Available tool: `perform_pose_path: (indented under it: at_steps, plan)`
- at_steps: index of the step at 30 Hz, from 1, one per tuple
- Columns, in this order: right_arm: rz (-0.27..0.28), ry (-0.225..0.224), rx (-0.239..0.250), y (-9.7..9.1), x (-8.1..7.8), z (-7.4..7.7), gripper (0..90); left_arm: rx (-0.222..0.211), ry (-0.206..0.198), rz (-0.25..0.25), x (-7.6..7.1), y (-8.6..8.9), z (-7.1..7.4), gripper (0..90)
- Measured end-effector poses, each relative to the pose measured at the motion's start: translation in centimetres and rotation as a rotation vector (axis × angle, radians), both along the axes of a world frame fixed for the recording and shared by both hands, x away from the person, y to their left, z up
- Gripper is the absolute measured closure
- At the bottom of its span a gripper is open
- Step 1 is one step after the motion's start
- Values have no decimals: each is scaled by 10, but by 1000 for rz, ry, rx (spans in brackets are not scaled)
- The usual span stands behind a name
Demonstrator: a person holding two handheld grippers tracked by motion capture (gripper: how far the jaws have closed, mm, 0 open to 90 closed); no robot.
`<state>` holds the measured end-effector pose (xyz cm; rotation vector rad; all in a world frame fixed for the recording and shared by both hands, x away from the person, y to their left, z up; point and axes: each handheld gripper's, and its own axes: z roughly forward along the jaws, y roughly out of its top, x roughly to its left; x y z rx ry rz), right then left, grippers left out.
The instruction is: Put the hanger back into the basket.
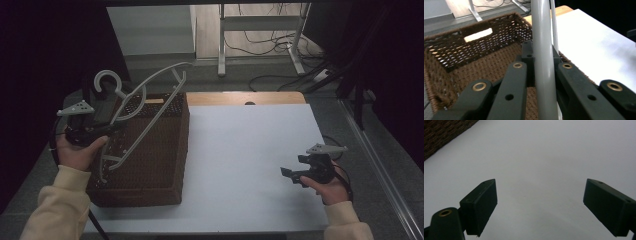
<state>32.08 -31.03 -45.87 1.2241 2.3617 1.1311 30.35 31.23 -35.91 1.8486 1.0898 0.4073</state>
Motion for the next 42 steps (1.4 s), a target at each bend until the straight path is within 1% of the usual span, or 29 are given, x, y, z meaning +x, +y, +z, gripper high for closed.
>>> perform_pose_path:
  at_steps: [3,4,5,6,11,13,14,19,20,21,22,25,26,27,29,33,37,38,39,40,41,42]
  plan:
    - [0,1,-1,0,0,0,120,21,10,9,4,5,-8,821]
    - [0,1,-1,0,0,0,120,21,10,9,4,5,-8,822]
    - [0,2,-1,0,0,0,120,32,16,10,6,5,-10,822]
    - [-5,3,-1,0,1,-1,120,59,24,15,8,6,-13,822]
    - [-8,6,-2,0,0,-1,120,65,35,22,10,10,-19,822]
    - [-9,8,-2,0,1,-2,120,77,42,26,11,12,-22,822]
    - [-8,9,-4,-1,1,-2,120,87,51,34,11,14,-25,822]
    - [-9,8,-4,-1,1,-2,119,88,60,38,11,19,-32,822]
    - [-11,8,-3,-1,1,-2,119,100,68,31,11,20,-34,822]
    - [-11,8,-3,-1,1,-2,119,100,68,31,11,20,-34,822]
    - [-11,8,-3,-1,1,-2,119,122,73,29,12,20,-36,822]
    - [-9,7,-6,-1,1,-2,119,125,80,31,12,21,-38,822]
    - [-7,8,-8,0,1,-3,119,119,88,36,12,23,-41,822]
    - [-7,8,-8,0,1,-3,119,119,88,36,12,23,-41,822]
    - [-8,9,-9,-1,1,-3,119,122,106,32,13,24,-47,822]
    - [-8,11,-10,-1,1,-3,119,154,133,28,14,23,-53,821]
    - [-4,12,-9,-1,1,-3,118,158,145,25,15,23,-59,817]
    - [-3,12,-9,-1,1,-3,118,176,144,30,14,22,-61,798]
    - [-3,12,-9,-1,1,-3,118,209,138,40,15,21,-63,798]
    - [-3,13,-10,-1,2,-4,119,223,156,34,17,20,-67,544]
    - [-3,13,-10,-1,2,-4,119,223,156,34,17,20,-67,432]
    - [-2,15,-10,-1,2,-4,119,214,146,58,16,20,-66,384]
